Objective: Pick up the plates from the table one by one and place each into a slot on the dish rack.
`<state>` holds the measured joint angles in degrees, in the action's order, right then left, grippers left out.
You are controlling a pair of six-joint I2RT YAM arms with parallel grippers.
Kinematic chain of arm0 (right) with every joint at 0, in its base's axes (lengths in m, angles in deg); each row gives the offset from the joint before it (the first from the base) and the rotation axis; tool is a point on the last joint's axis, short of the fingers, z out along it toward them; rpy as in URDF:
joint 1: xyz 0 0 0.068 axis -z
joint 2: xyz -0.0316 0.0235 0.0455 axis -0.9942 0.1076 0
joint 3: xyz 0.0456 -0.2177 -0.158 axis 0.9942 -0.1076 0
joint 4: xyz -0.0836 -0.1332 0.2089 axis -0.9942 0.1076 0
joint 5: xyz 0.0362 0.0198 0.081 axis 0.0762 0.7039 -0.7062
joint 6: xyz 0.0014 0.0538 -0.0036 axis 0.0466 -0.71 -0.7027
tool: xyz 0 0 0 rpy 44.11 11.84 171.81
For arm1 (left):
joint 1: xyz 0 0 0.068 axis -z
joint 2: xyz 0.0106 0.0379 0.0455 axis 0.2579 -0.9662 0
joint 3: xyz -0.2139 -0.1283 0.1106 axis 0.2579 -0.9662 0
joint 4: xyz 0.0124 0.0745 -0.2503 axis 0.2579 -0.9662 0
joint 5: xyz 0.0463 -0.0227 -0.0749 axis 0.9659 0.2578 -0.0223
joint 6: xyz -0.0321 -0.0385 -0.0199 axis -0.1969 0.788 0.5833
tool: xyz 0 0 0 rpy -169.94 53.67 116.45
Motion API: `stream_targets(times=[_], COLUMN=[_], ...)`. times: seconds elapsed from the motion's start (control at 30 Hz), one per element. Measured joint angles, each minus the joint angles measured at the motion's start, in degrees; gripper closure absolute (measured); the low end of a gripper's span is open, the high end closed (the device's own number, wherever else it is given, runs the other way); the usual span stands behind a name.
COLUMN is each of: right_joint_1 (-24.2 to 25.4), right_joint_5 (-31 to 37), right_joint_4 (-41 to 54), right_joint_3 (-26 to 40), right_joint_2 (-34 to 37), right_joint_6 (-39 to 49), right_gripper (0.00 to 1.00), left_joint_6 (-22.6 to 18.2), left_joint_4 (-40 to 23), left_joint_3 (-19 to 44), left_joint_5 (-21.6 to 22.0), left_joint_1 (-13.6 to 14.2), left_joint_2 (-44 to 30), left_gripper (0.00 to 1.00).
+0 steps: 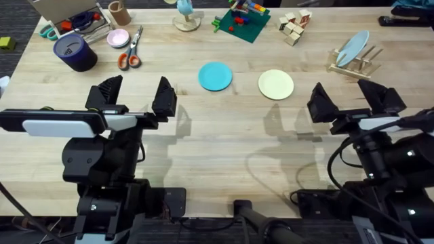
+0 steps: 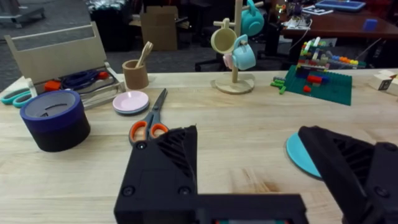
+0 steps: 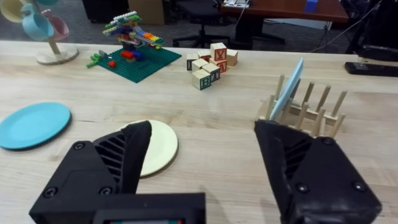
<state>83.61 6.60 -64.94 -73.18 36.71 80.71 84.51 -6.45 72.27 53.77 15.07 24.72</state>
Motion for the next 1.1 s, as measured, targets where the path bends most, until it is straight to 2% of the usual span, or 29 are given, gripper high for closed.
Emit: stream_targets(times=[0.2, 0.4, 0.6, 0.7, 0.83, 0.97, 1.1], right_joint_1=[0.0, 0.0, 0.0, 0.0, 0.0, 0.0, 0.0], right_joint_5=[0.0, -0.4, -0.5, -0.5, -0.5, -0.5, -0.5], right_joint_4=[0.0, -2.3, -7.6, -7.2, -6.7, -2.9, 3.5], right_joint_3=[0.0, 0.0, 0.1, 0.9, 5.3, 12.6, 20.6], right_joint_2=[0.0, 0.0, 0.0, 0.2, 3.0, 9.4, 18.8], right_joint_6=[0.0, 0.0, 0.0, 0.0, 0.0, 0.0, 0.0], right_gripper=[0.005, 0.005, 0.005, 0.007, 0.006, 0.006, 0.007], left_joint_6=[0.0, 0.0, 0.0, 0.0, 0.0, 0.0, 0.3], left_joint_4=[0.4, 4.7, 2.7, -0.4, -6.0, -10.9, -17.8], left_joint_3=[0.0, 0.0, 1.3, 5.2, 13.3, 21.6, 30.2], left_joint_5=[0.0, 0.0, 0.0, 0.5, 1.7, 2.1, 2.2], left_joint_1=[0.0, 0.0, 0.0, 0.0, 0.0, 0.0, 0.0], left_joint_2=[0.0, 0.0, 0.0, -0.2, -3.6, -11.1, -21.1], left_gripper=[0.008, 0.008, 0.008, 0.008, 0.008, 0.009, 0.009])
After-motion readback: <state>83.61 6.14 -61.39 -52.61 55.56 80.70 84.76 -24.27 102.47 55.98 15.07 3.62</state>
